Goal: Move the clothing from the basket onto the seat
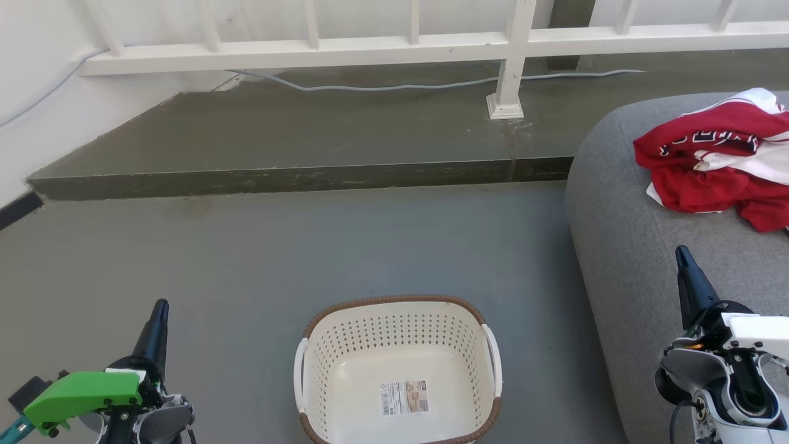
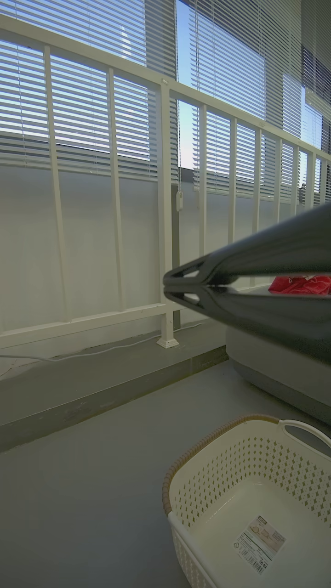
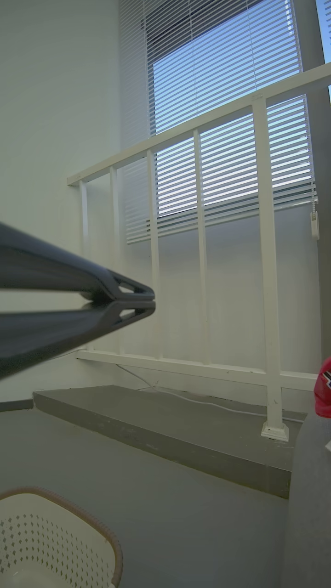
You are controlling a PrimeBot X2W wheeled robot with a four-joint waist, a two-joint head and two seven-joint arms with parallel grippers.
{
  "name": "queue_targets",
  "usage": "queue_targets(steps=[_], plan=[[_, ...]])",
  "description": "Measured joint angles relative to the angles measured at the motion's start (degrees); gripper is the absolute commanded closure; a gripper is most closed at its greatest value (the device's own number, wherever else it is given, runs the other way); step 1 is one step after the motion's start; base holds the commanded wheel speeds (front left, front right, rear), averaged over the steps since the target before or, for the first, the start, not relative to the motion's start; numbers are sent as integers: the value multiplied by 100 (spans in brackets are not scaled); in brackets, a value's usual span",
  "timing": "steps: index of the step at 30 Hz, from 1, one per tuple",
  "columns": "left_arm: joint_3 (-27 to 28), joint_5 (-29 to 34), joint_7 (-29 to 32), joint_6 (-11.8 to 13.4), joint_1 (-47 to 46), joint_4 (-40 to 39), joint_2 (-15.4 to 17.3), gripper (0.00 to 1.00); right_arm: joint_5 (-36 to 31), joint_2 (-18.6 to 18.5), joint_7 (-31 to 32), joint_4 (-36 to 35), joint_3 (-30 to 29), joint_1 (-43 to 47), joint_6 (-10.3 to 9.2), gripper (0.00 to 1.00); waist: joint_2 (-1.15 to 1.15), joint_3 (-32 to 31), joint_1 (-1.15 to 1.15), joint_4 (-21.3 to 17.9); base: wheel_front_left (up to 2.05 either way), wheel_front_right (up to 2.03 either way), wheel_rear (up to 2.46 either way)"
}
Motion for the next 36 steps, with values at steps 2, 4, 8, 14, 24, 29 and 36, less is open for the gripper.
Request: queue_targets(steps=[2,4,8,14,24,29,36], plan=[[1,1,0,-1,0,0,0,100,0,0,0,0,0,0,0,100,0,0,0,0,0,0,0],[1,0,0,-1,0,0,0,100,0,0,0,0,0,0,0,100,0,0,0,0,0,0,0],[3,1,0,-1,-1,1,-1,100,0,0,0,0,0,0,0,100,0,0,0,0,0,0,0],[5,1,0,-1,-1,1,-2,100,0,0,0,0,0,0,0,100,0,0,0,0,0,0,0],[20,0,0,-1,-1,1,-4,100,0,1,0,0,0,0,0,100,0,0,0,0,0,0,0],[26,1,0,-1,-2,0,-4,100,1,1,0,0,0,0,0,100,0,0,0,0,0,0,0],[30,1,1,-1,-2,0,-5,100,1,1,0,0,0,0,0,100,0,0,0,0,0,0,0]])
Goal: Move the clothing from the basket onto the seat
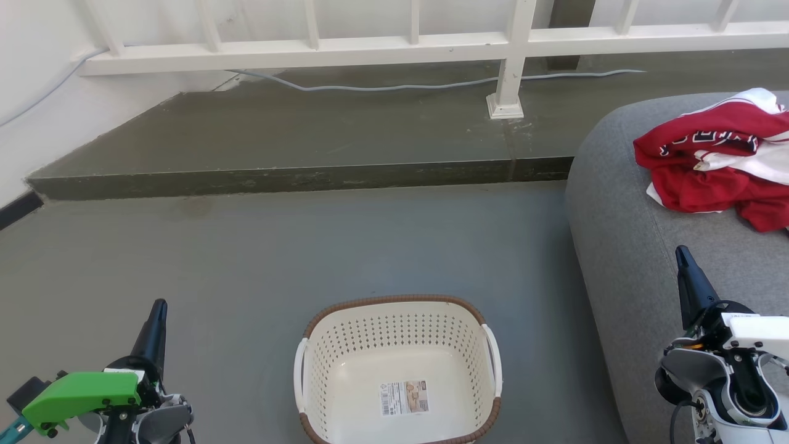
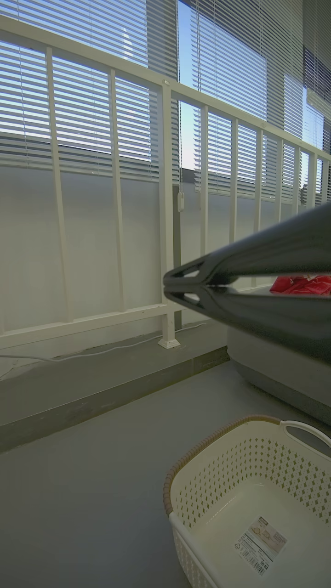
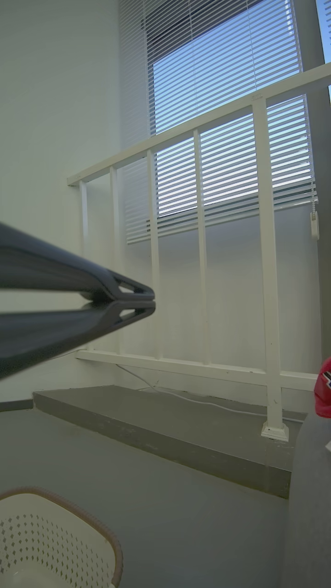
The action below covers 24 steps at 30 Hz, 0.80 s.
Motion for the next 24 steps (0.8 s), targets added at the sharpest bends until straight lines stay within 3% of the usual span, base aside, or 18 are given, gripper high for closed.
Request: queue_targets(steps=[24], plan=[[12,0,0,0,0,-8,-10,100,0,0,0,0,0,0,0,100,0,1,0,0,0,0,0]])
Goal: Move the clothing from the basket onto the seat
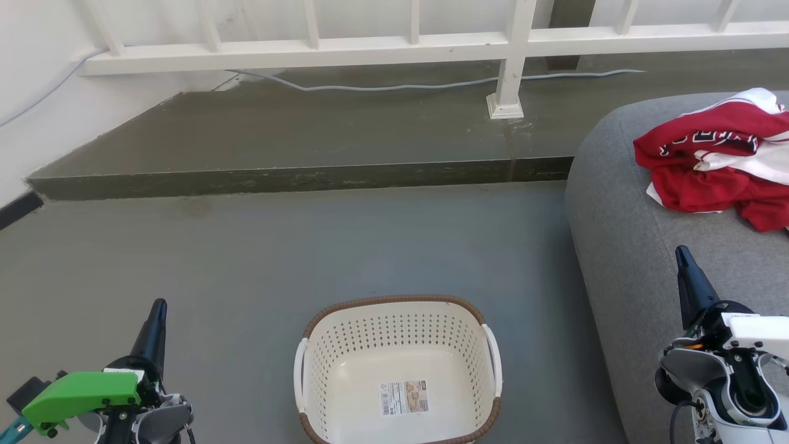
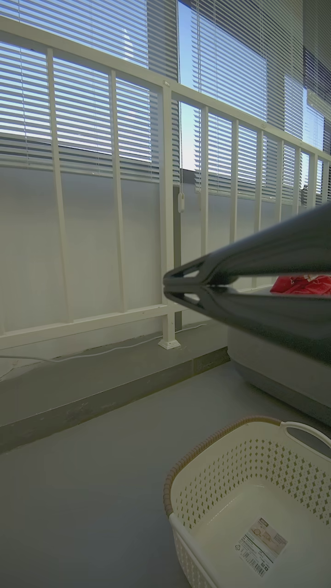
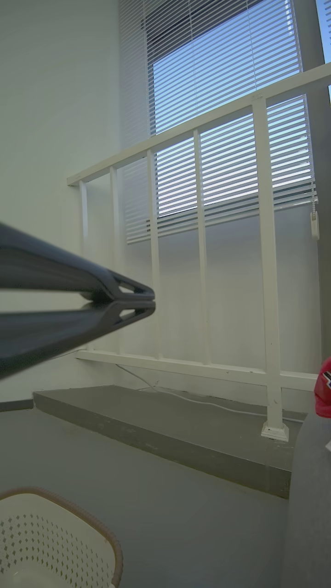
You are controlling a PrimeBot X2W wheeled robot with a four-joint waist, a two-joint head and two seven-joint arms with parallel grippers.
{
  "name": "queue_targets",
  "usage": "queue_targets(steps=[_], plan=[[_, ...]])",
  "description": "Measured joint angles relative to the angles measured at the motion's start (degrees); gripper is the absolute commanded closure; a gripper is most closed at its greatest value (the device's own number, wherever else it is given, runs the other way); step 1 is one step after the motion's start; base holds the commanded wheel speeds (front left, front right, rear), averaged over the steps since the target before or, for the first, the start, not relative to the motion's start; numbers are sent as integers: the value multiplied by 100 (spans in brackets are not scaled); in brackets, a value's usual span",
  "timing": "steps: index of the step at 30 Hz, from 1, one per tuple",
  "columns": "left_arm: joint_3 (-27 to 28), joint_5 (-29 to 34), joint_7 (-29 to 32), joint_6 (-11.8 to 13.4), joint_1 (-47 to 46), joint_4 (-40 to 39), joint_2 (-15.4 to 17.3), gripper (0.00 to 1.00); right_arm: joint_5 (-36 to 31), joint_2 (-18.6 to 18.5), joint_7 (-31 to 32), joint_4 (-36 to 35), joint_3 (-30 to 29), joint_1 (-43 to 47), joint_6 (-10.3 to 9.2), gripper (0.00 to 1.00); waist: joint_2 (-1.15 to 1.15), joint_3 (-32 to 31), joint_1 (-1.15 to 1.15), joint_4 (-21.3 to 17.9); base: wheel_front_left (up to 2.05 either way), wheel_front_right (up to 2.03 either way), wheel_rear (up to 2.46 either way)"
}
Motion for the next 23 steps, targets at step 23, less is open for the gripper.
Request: queue_targets(steps=[23], plan=[[12,0,43,0,0,-8,-3,100,0,0,0,-1,1,0,0,100,0,0,0,0,0,0,0]])
